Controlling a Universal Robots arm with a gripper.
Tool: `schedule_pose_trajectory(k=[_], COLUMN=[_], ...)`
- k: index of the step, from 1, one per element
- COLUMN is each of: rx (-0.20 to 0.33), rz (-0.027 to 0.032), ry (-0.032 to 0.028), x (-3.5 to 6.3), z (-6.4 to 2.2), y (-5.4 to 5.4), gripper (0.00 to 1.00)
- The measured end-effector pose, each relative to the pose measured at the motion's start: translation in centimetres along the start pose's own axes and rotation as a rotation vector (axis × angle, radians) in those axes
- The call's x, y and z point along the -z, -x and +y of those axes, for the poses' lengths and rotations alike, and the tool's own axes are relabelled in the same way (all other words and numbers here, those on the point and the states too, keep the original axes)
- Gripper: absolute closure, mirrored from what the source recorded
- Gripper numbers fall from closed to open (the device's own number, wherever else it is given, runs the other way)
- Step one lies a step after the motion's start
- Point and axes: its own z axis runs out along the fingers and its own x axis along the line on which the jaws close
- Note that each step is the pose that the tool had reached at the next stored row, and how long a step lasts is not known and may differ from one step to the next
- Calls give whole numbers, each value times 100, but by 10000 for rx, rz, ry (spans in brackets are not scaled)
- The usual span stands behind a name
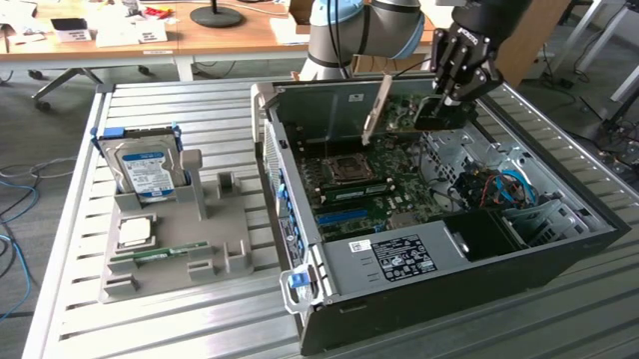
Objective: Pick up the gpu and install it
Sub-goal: 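Insert the gpu into the slot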
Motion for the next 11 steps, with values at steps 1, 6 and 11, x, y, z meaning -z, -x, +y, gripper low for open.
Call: schedule_pose_trajectory(k=[1,6,11], rx=[129,752,759], rz=[6,39,39], ry=[3,17,17], x=[0,0,0], z=[0,0,0], y=[0,0,0], gripper=[73,73,73])
